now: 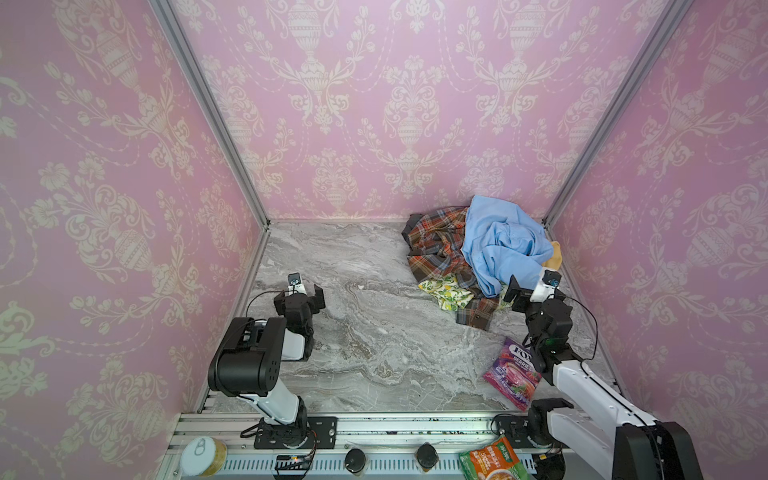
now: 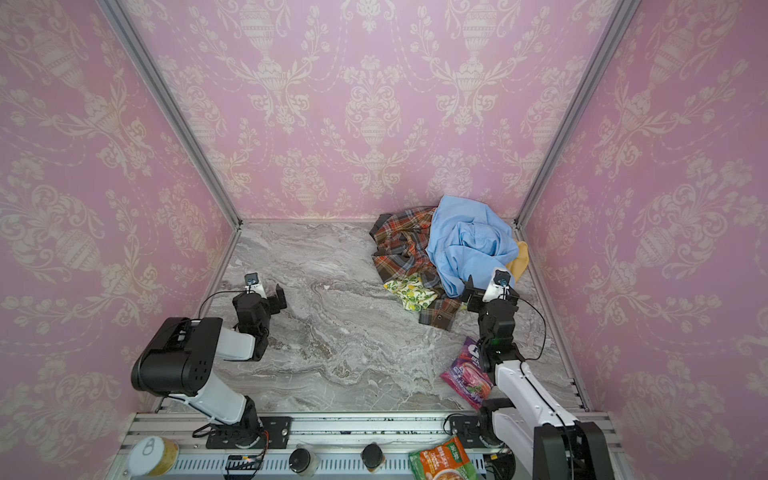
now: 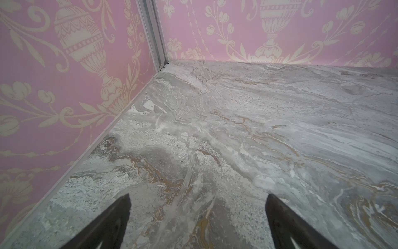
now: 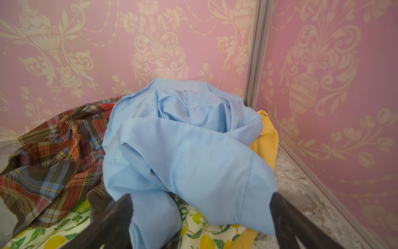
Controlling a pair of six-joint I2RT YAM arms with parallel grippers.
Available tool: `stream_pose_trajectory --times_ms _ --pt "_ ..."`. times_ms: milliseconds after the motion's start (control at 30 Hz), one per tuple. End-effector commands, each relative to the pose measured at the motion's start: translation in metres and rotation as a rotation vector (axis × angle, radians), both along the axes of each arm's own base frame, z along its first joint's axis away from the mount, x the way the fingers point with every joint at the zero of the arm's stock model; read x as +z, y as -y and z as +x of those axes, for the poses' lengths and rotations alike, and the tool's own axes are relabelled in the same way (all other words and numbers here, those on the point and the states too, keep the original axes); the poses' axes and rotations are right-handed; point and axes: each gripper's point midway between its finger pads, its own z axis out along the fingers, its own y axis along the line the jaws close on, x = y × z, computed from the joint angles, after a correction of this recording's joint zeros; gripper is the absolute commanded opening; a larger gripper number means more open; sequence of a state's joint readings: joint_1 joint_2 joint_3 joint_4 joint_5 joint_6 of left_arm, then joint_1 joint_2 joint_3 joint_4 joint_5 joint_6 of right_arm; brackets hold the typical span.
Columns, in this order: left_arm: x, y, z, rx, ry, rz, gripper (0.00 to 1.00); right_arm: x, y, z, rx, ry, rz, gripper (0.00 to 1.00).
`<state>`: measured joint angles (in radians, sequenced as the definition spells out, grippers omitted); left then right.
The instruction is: Pick out a specific cloth from the pile
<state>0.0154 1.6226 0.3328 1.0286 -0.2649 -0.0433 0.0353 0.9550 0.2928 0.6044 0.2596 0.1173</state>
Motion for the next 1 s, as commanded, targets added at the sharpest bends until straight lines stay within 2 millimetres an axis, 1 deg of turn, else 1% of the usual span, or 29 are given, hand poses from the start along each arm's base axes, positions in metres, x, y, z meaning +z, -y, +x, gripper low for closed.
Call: stream_pose_trajectory --times_ms 0,267,333,400,500,633,767,833,967 --pt "0.007 0.002 0.007 -0.028 -0.003 -0.037 0.99 -0.001 -0.005 -0.001 0.011 -0.052 0.048 1.0" --pt "0.034 -0.008 0.012 0.018 -0.072 -0.043 0.99 0.006 -0.018 0.005 0.052 -0.083 0.097 1.0" --pt "0.05 -0.008 0.013 0.029 -0.032 -0.08 0.99 0.01 -0.02 0.005 0.052 -0.089 0.103 1.0" --pt "0.065 -0.004 0.017 0.011 -0.002 -0.119 0.99 0.016 -0.02 0.005 0.048 -0.095 0.103 1.0" --pt "0.078 0.006 0.02 -0.019 0.017 -0.177 0.99 0.026 -0.019 0.004 0.035 -0.102 0.085 1.0" --pt "0.079 0.021 0.022 -0.04 0.011 -0.228 0.99 0.041 -0.019 0.004 0.019 -0.1 0.075 1.0" --pt "0.079 0.037 0.028 -0.07 -0.002 -0.279 0.99 0.056 -0.024 0.008 0.028 -0.112 0.078 1.0" --pt "0.079 0.051 0.031 -0.103 -0.004 -0.309 0.99 0.061 -0.03 0.011 0.051 -0.129 0.078 1.0" --pt "0.077 0.088 0.039 -0.21 -0.045 -0.306 0.99 0.068 -0.049 0.018 0.097 -0.166 0.059 1.0"
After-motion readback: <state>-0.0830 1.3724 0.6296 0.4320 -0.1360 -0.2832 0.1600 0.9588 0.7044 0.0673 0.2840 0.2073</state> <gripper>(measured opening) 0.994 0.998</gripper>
